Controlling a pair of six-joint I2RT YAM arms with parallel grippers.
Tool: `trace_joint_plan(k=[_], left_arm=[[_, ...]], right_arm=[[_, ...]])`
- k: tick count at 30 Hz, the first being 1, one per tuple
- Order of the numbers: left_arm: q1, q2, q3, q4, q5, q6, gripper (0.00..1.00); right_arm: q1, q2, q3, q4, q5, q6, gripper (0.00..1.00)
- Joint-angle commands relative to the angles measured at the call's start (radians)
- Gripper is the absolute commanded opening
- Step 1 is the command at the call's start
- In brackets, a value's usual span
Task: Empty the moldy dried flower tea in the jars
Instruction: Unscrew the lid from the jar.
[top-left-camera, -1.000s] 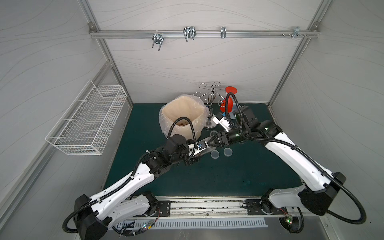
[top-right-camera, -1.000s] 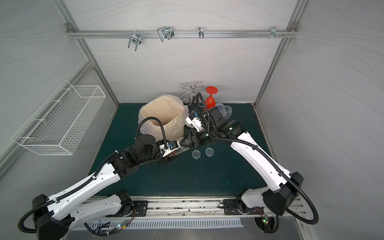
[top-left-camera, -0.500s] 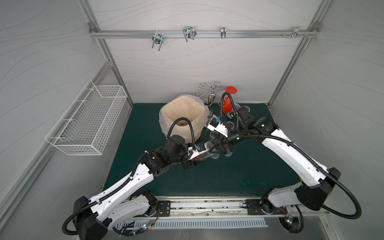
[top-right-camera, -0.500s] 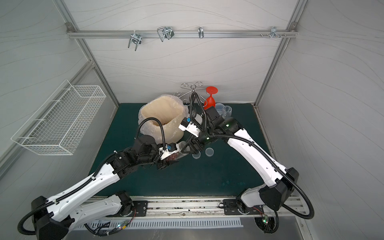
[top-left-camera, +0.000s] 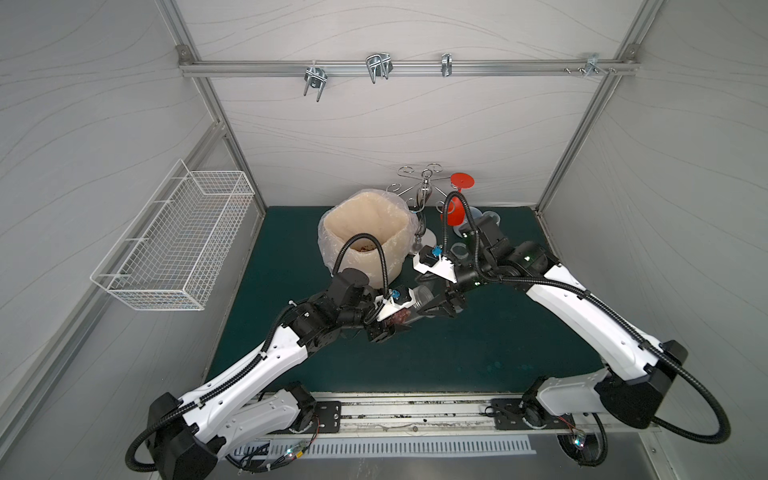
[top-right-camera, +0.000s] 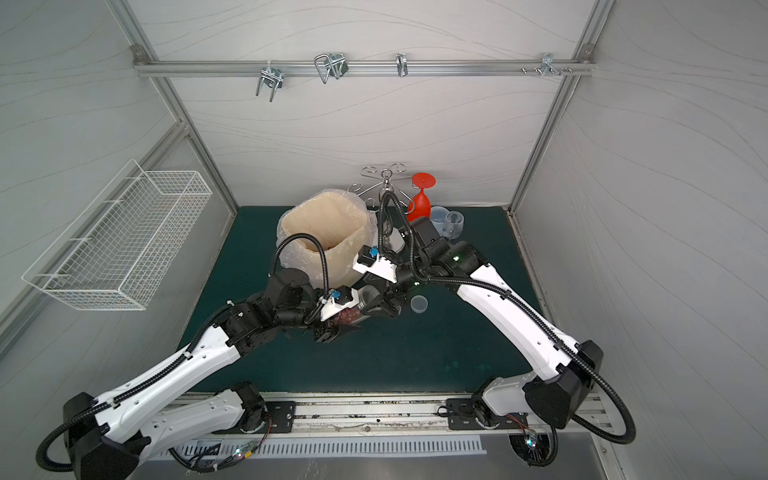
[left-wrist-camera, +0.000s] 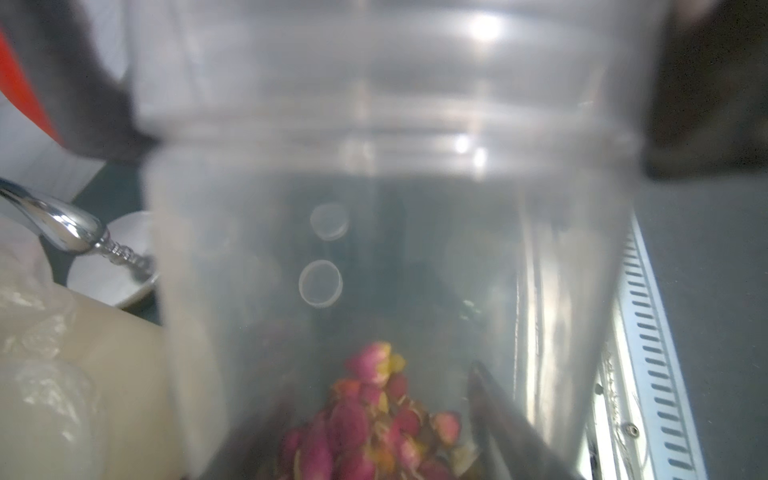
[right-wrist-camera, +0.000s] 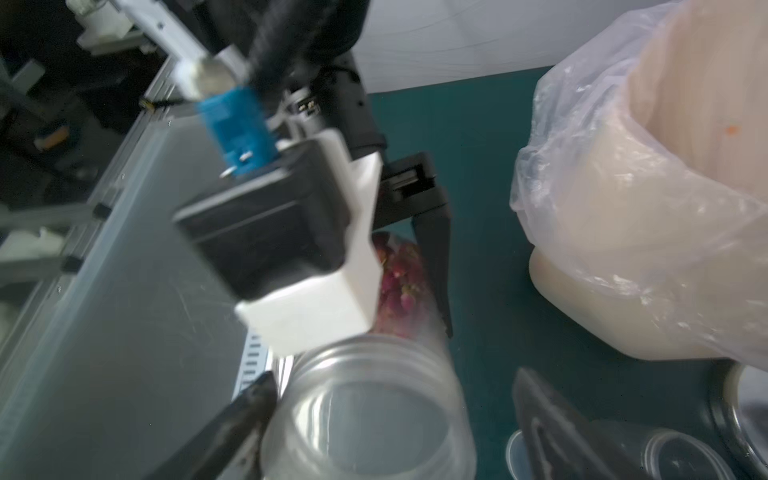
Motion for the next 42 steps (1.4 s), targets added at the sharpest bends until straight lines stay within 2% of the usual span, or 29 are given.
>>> trace_joint_plan(k=[1,5,7,9,13,24,27,36,42], left_arm=[[-0.005,-0.021,0.003,0.137,-0.089,0.031,0.0],[-0.006,-0.03,0.005,0.147,-0.162,0.045,0.0],[-0.007,-0.034,-0.004,0.159,-0.174,0.045,0.0],[-0.006,-0.033,-0.005,0.159,-0.177,0.045,0.0],[-0.013,-0.027,0.0,0.147,-0.184,0.051,0.0],[-0.032,-0.021,0.005,0.127,-0.214,0.071,0.0],[-0.033,-0.021,0.006,0.127,-0.216,0.072,0.0],[-0.036,-0.022,0.006,0.125,-0.218,0.074,0.0],[-0.039,-0.024,0.006,0.122,-0.217,0.076,0.0]], right_arm=[[-0.04,-0.111,0.002,0.104,0.106,0.342,0.97],[-0.113,-0.191,-0.05,0.127,0.11,0.746,0.98],[-0.119,-0.199,-0.061,0.11,0.103,0.85,0.99],[-0.114,-0.189,-0.054,0.079,0.09,0.886,0.99],[-0.094,-0.143,-0.016,0.014,0.104,0.892,0.99],[-0.012,-0.051,0.032,-0.003,0.121,0.883,0.99],[-0.006,-0.045,0.034,-0.011,0.121,0.878,0.96],[0.01,-0.01,0.037,-0.032,0.074,0.834,0.76],[0.01,0.015,0.051,-0.033,0.017,0.754,0.55]])
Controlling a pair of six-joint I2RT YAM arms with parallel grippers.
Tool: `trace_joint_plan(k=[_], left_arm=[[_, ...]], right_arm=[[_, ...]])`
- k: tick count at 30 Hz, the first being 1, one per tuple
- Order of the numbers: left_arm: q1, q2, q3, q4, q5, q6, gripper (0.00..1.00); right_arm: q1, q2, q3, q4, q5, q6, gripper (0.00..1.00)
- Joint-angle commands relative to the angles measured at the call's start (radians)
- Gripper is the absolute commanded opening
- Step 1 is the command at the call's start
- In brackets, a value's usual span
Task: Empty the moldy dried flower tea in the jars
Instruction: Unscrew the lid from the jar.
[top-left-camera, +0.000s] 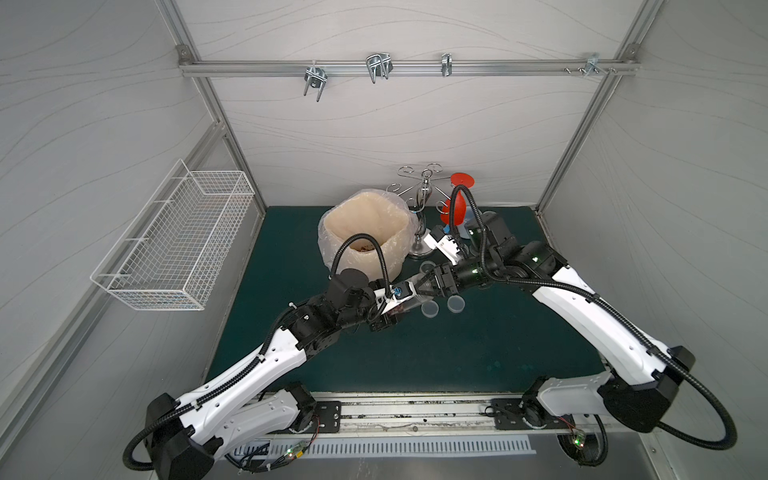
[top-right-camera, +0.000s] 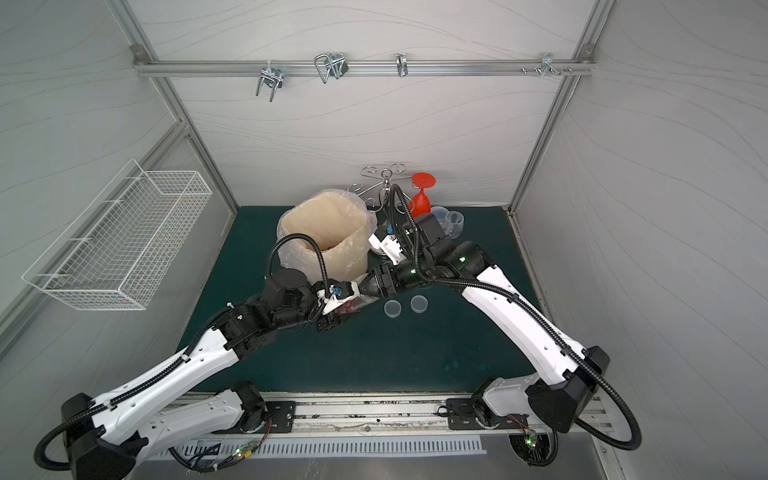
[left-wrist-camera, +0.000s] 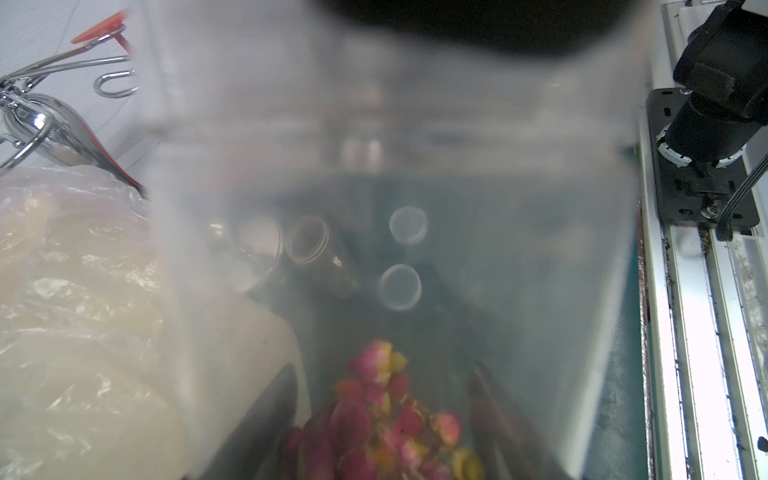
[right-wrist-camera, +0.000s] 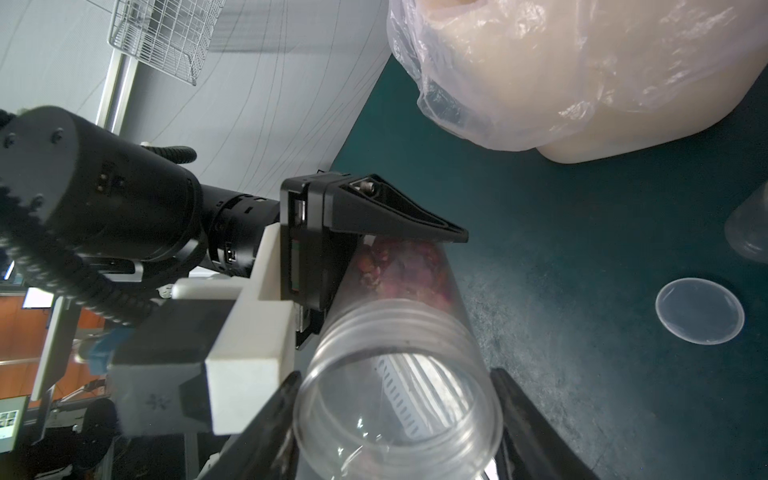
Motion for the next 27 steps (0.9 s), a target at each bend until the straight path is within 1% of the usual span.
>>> trace_joint_plan(k=[1,2,3,4,7,8,9,10,11,13,17,19,20,22,23,25,27], left_arm=[[-0.007,-0.007,0.013,0.05,0.012,0.014,0.0],[-0.006,-0.007,0.014,0.047,0.019,0.013,0.0],[-0.007,-0.007,0.014,0.046,0.029,0.012,0.0],[-0.005,-0.007,0.014,0.042,0.049,0.01,0.0],[-0.006,-0.003,0.02,0.016,0.139,0.01,0.0],[-0.006,-0.001,0.021,0.004,0.175,0.01,0.0],[-0.007,0.001,0.022,-0.006,0.216,0.008,0.0],[-0.007,0.005,0.023,-0.019,0.247,0.008,0.0],[-0.007,0.009,0.025,-0.028,0.271,0.007,0.0],[-0.006,0.016,0.031,-0.041,0.298,0.005,0.0],[-0.007,0.018,0.033,-0.044,0.286,0.007,0.0],[-0.007,0.015,0.031,-0.036,0.271,0.007,0.0],[-0.006,0.015,0.03,-0.033,0.264,0.007,0.0],[-0.006,0.01,0.025,-0.025,0.247,0.006,0.0],[-0.007,0.007,0.023,-0.02,0.234,0.006,0.0],[-0.007,0.001,0.019,-0.009,0.206,0.007,0.0],[-0.006,-0.006,0.013,0.006,0.159,0.006,0.0]], right_arm=[[0.008,0.024,0.041,-0.036,-0.056,-0.105,0.5],[0.007,0.028,0.051,-0.044,-0.066,-0.167,0.46],[0.007,0.031,0.059,-0.056,-0.071,-0.23,0.37],[0.007,0.033,0.069,-0.082,-0.074,-0.33,0.28],[0.011,0.026,0.069,-0.179,-0.09,-0.732,0.27],[0.01,0.015,0.053,-0.163,-0.064,-0.813,0.23],[0.011,0.004,0.042,-0.14,-0.03,-0.864,0.18],[0.011,-0.005,0.033,-0.118,-0.016,-0.918,0.16],[0.011,-0.011,0.03,-0.107,-0.019,-0.974,0.16],[0.011,-0.014,0.034,-0.103,-0.044,-1.043,0.2],[0.011,-0.01,0.037,-0.093,-0.074,-1.074,0.24],[0.011,-0.006,0.031,-0.082,-0.073,-1.062,0.28],[0.01,-0.004,0.028,-0.074,-0.078,-1.048,0.32],[0.01,-0.011,0.018,-0.039,-0.081,-0.989,0.72],[0.011,-0.015,0.018,-0.03,-0.082,-0.964,0.83],[0.011,-0.03,0.025,-0.003,-0.068,-0.882,0.92],[0.009,-0.055,0.04,0.008,-0.047,-0.79,0.94]])
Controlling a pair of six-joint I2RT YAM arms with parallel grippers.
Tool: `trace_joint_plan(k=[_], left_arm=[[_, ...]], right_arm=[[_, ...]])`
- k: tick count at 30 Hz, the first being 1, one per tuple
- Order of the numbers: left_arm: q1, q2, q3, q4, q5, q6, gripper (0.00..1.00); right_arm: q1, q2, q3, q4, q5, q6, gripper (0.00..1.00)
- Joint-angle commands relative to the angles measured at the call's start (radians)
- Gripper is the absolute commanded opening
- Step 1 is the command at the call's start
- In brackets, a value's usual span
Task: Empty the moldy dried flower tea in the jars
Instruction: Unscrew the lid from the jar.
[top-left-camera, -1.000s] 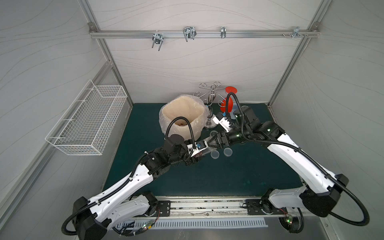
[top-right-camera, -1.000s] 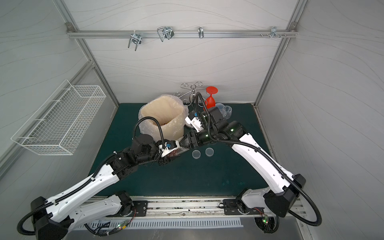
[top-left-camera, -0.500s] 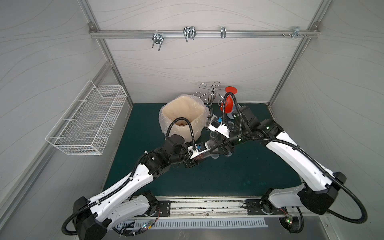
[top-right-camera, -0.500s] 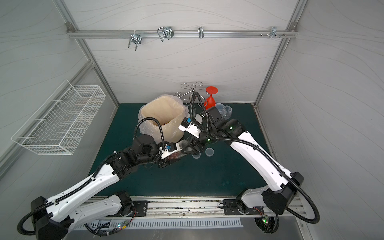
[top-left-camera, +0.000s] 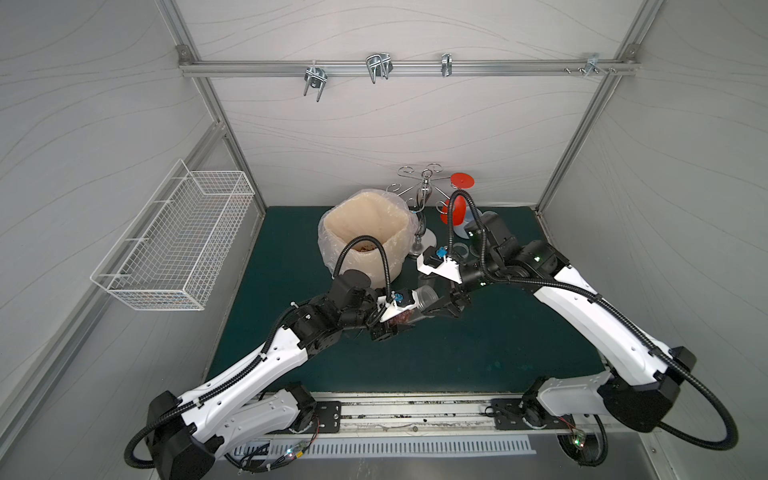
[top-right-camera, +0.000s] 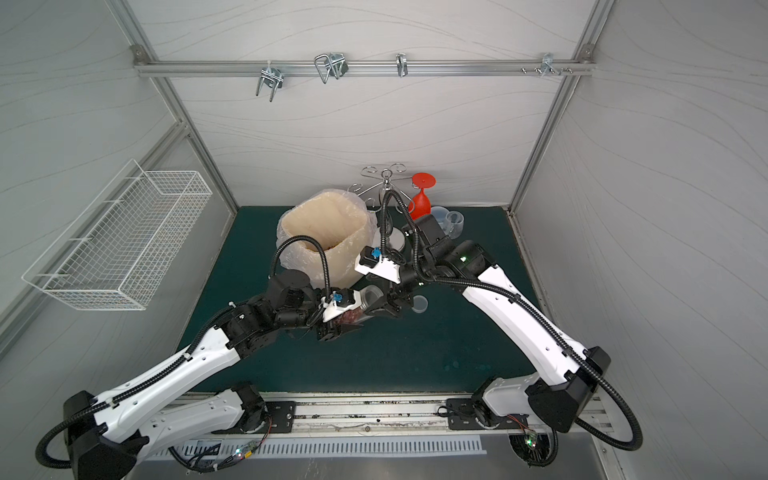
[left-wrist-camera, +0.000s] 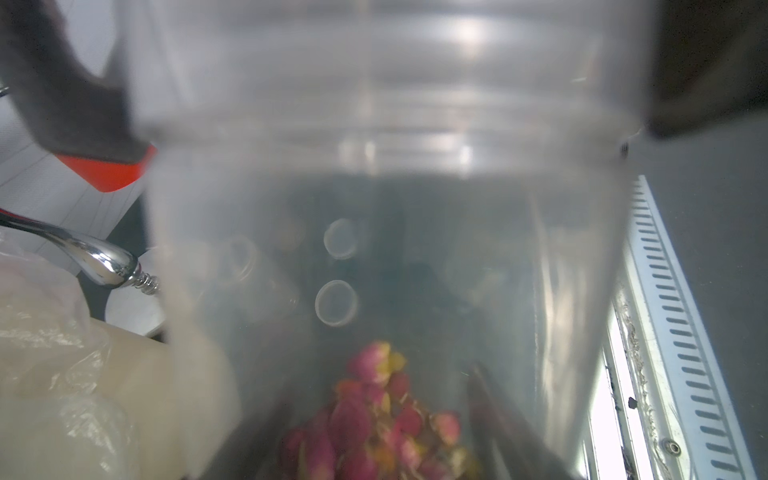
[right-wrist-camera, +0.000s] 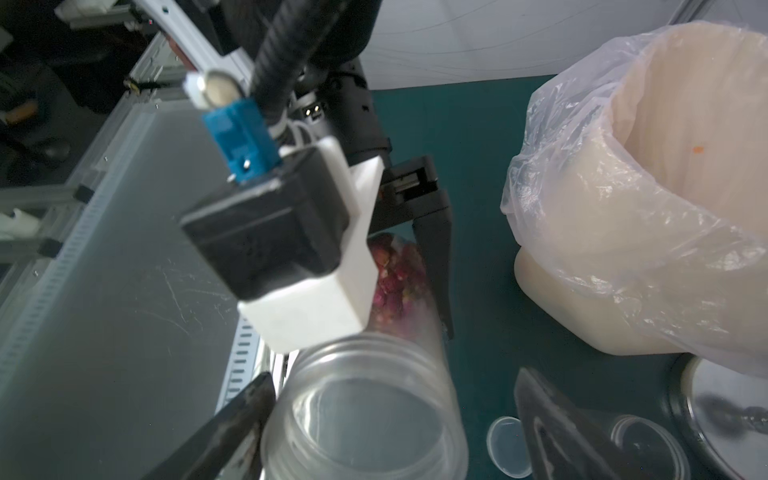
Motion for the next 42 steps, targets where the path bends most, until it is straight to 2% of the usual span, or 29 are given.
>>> trace_joint_plan(k=[1,8,10,12,29,33,38,42], left_arm=[[-0.005,-0.021,0.011,0.051,-0.054,0.026,0.0],[-0.005,-0.029,0.003,0.084,-0.174,0.036,0.0],[-0.005,-0.026,0.006,0.085,-0.189,0.036,0.0],[-0.006,-0.023,0.008,0.085,-0.194,0.036,0.0],[-0.01,-0.023,0.01,0.079,-0.21,0.041,0.0],[-0.011,-0.023,0.008,0.08,-0.212,0.041,0.0],[-0.011,-0.023,0.007,0.08,-0.213,0.042,0.0],[-0.012,-0.024,0.008,0.08,-0.216,0.042,0.0]], right_arm=[[0.001,-0.064,0.019,0.071,0.019,0.156,0.95],[-0.03,-0.16,0.016,0.065,0.198,0.673,0.97],[-0.063,-0.145,0.025,0.021,0.197,0.81,0.97],[-0.071,-0.124,0.031,-0.007,0.188,0.864,0.99],[-0.007,-0.014,0.01,0.002,0.119,0.898,0.97],[-0.006,0.001,-0.002,0.006,0.107,0.895,0.86],[-0.001,0.014,-0.019,0.033,0.053,0.895,0.8],[0.0,0.013,-0.033,0.058,0.019,0.893,0.67]])
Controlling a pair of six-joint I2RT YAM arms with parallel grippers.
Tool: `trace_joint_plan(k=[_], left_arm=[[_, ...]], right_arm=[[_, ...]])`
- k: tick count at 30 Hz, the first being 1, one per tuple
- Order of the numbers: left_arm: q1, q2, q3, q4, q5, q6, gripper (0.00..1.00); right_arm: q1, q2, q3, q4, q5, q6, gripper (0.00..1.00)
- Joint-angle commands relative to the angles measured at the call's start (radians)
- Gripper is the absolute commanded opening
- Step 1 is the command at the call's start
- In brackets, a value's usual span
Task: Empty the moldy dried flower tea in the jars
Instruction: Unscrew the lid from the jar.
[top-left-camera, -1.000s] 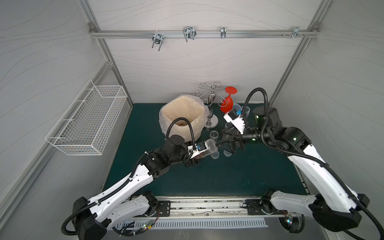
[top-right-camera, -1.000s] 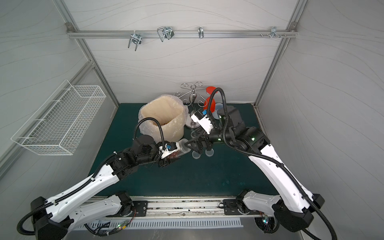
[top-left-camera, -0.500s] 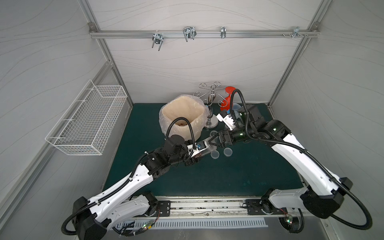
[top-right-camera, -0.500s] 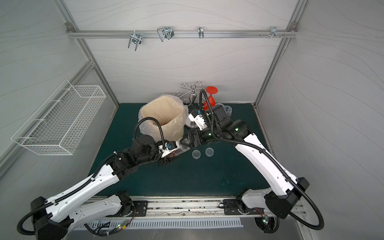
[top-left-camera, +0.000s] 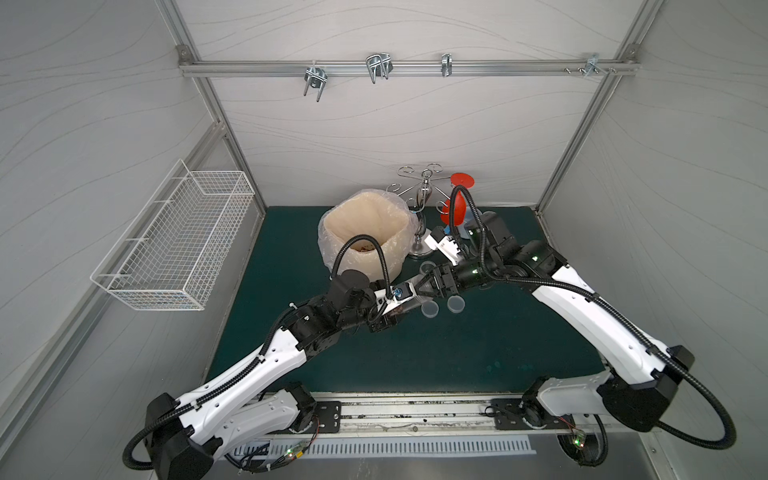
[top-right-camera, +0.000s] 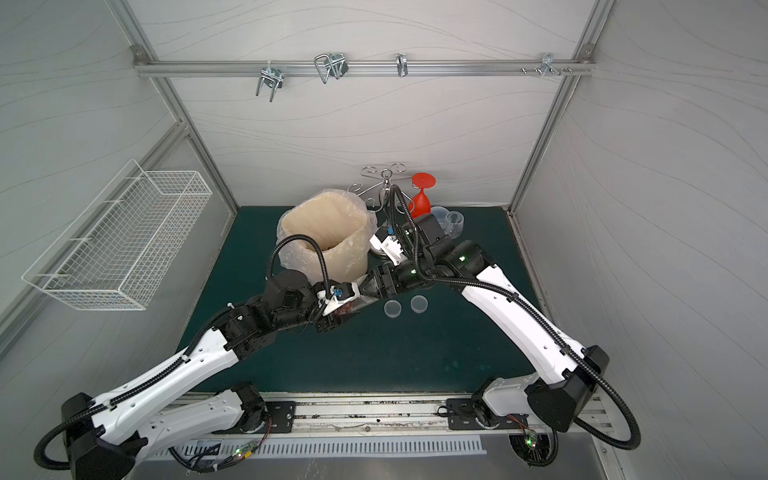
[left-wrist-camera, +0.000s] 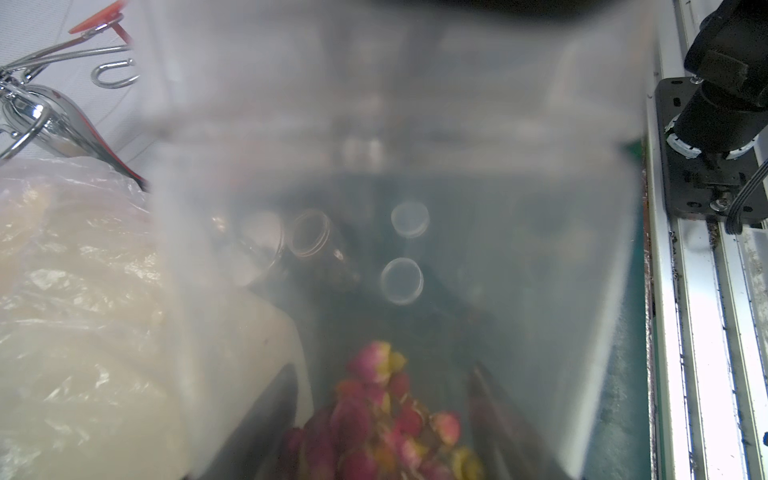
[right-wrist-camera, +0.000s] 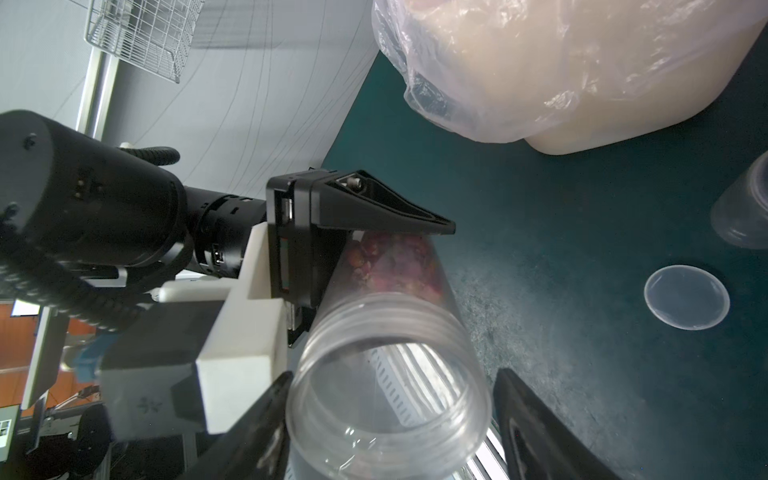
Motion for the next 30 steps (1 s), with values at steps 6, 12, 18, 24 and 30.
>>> trace_joint_plan(k=[6,12,18,24,30], left_arm=[[-0.004,-0.009,0.01,0.053,0.006,0.02,0.0],[-0.004,-0.006,0.014,0.024,0.075,0.025,0.0],[-0.004,-0.006,0.02,-0.024,0.242,0.025,0.0],[-0.004,0.011,0.033,-0.047,0.298,0.018,0.0],[-0.004,0.01,0.033,-0.046,0.263,0.022,0.0]], right_arm=[[0.007,0.014,-0.011,0.045,-0.118,-0.093,0.43],[0.01,-0.04,-0.016,0.019,-0.126,-0.634,0.27],[0.026,-0.176,-0.135,0.108,-0.046,-1.108,0.19],[0.023,-0.134,-0.099,0.036,-0.068,-1.176,0.17],[-0.014,-0.149,-0.105,0.055,-0.139,-1.139,0.17]])
